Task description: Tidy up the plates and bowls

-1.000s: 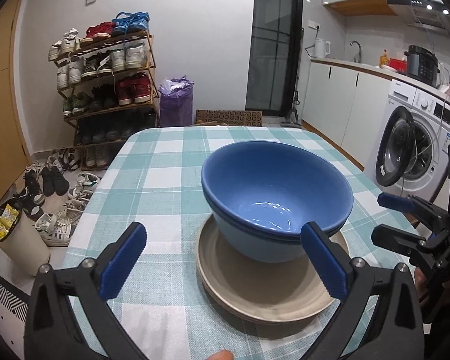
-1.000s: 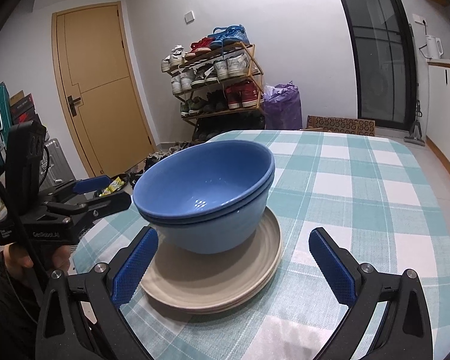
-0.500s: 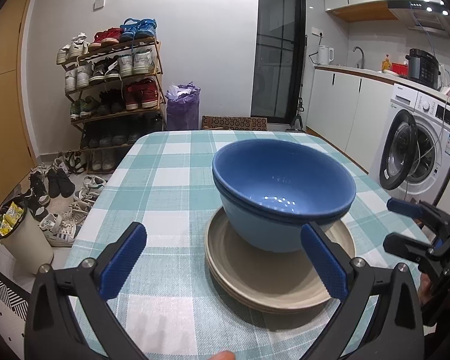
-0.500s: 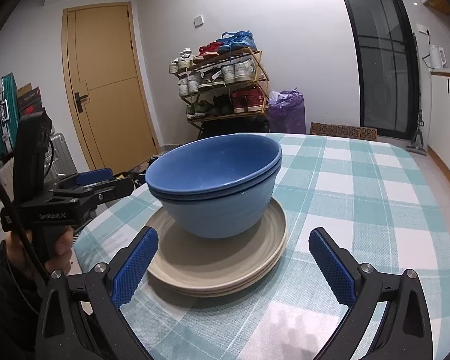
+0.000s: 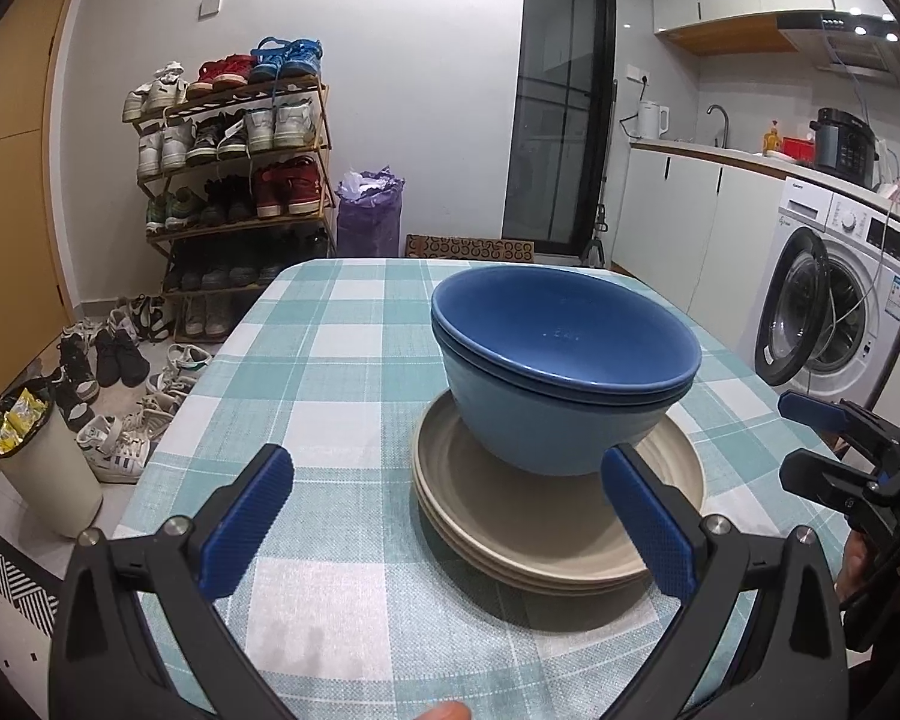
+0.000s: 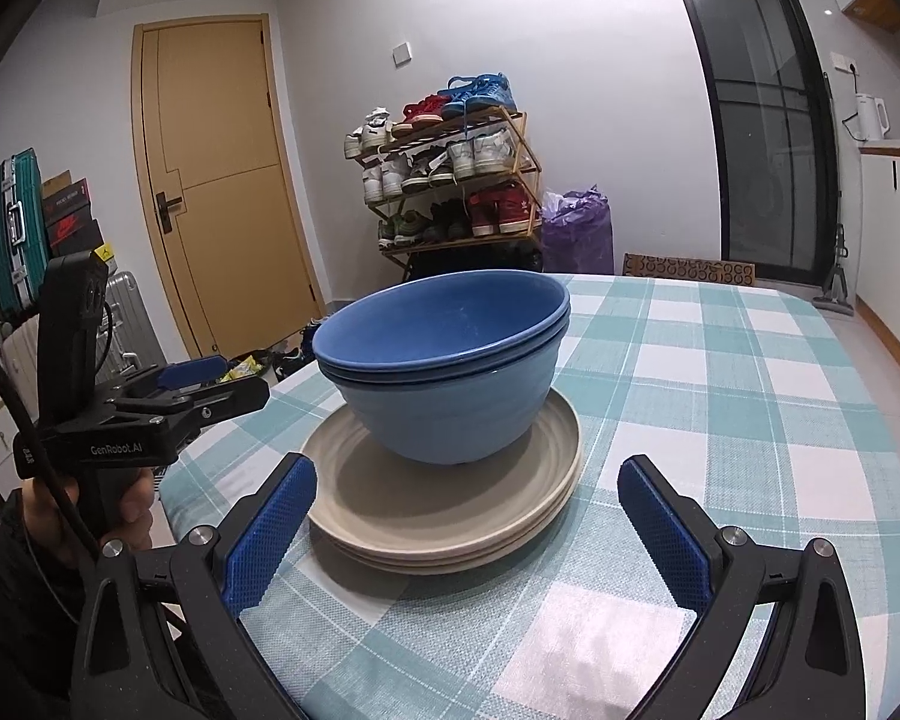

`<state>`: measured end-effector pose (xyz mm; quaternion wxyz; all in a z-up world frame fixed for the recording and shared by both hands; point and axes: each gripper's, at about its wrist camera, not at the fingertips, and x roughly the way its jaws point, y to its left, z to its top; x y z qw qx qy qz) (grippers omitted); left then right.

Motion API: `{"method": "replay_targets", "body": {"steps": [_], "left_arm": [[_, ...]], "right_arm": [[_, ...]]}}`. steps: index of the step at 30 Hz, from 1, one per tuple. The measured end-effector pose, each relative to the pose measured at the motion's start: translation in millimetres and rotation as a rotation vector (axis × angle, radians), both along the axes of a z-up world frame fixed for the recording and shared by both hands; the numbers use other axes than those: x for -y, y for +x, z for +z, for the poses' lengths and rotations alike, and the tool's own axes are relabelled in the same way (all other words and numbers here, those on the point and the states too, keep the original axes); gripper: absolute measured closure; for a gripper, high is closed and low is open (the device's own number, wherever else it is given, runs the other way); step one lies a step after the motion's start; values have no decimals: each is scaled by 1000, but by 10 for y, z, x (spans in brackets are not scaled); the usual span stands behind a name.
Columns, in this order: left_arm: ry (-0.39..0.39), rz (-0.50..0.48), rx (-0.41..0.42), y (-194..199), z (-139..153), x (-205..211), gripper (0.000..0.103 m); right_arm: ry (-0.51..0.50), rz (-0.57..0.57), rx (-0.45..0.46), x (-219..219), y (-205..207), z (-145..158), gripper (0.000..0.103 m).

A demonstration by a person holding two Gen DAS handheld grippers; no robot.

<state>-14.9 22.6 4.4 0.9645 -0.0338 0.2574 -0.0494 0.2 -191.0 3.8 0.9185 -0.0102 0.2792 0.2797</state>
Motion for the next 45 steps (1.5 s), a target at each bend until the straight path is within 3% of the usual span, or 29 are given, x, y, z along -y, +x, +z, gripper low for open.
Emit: {"method": "replay_targets", "body": {"steps": [45], "left_arm": [[-20, -7, 17, -64, 1, -15, 0]], "right_arm": [[0, 5, 34, 22, -160, -29, 1]]}}
